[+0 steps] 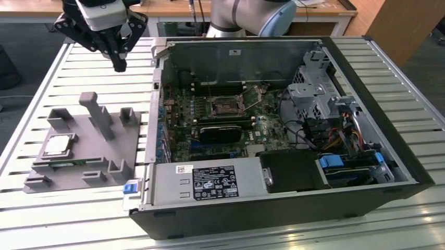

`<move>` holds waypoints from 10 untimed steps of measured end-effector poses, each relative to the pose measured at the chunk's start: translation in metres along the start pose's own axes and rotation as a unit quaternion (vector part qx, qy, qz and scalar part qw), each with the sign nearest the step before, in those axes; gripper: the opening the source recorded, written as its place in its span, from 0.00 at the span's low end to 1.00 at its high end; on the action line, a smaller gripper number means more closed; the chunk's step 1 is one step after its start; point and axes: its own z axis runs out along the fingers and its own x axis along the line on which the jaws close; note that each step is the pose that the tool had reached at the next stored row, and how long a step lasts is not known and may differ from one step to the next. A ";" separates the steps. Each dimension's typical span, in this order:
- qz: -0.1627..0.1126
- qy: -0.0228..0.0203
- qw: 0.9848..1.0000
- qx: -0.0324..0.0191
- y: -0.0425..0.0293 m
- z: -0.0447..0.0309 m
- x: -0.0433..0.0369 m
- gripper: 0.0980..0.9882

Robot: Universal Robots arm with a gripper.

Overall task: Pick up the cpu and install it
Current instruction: 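Reach for the cpu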

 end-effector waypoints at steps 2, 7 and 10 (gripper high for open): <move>0.000 0.000 1.000 0.000 -0.0002 0.0000 0.0024 0.01; 0.000 0.000 1.000 0.000 -0.0006 -0.0002 0.0084 0.01; 0.000 0.000 1.000 0.000 -0.0009 -0.0003 0.0122 0.01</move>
